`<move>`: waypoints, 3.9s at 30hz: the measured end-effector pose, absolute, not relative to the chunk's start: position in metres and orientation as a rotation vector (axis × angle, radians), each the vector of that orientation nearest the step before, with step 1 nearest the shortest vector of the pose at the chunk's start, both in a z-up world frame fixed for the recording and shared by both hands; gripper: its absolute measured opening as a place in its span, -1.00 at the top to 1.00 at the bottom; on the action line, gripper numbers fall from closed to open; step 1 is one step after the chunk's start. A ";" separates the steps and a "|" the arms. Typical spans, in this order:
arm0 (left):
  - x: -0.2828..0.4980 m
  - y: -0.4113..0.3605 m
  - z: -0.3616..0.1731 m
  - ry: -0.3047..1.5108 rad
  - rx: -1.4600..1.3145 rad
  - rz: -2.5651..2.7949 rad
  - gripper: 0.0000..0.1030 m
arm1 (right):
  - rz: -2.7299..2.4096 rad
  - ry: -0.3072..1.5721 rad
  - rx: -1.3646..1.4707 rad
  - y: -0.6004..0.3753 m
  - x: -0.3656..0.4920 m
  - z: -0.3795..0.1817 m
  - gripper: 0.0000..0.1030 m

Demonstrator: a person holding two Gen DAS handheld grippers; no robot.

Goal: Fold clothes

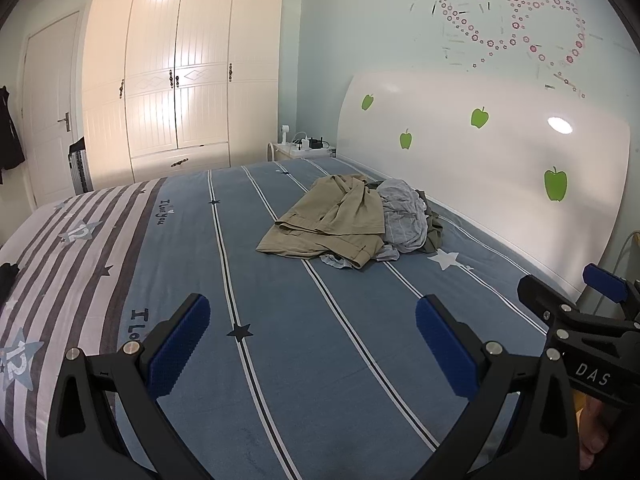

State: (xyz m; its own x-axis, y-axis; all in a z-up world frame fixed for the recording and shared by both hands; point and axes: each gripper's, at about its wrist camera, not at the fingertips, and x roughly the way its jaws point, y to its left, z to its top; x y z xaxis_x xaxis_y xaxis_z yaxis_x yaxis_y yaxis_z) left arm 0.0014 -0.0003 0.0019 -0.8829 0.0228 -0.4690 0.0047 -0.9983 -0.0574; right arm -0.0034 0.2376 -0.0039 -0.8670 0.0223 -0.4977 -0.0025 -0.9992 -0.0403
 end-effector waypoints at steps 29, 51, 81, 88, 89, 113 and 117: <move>0.002 0.002 0.006 -0.081 -0.757 3.039 -0.98 | 3.025 -0.053 -0.808 0.241 -0.005 -0.004 -0.98; 0.002 0.004 0.003 -0.086 -0.755 3.037 -0.98 | 3.029 -0.046 -0.800 0.242 -0.003 -0.001 -0.98; -0.166 -0.043 -0.122 -0.039 -0.916 3.041 -0.23 | 3.062 0.037 -1.093 0.239 -0.226 -0.130 -0.80; -0.267 -0.061 -0.171 -0.148 -1.022 2.970 -0.22 | 3.055 -0.057 -1.263 0.198 -0.342 -0.189 -0.46; -0.278 -0.061 -0.175 -0.169 -1.040 2.948 -0.22 | 3.050 -0.060 -1.288 0.195 -0.352 -0.195 -0.46; -0.433 -0.066 -0.226 -0.117 -1.213 2.771 0.94 | 3.165 0.051 -1.429 0.197 -0.397 -0.203 0.86; -0.404 -0.071 -0.198 -0.083 -1.121 2.832 0.96 | 3.226 0.042 -1.349 0.189 -0.379 -0.182 0.89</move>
State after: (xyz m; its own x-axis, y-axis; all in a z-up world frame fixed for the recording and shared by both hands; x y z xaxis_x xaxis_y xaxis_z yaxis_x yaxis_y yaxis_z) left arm -0.4045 -0.0706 -0.1983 -0.7254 0.1078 -0.6799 -0.0676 -0.9940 -0.0855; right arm -0.3787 0.1887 -0.1820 -0.6491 -0.3302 -0.6853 0.3124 -0.9371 0.1556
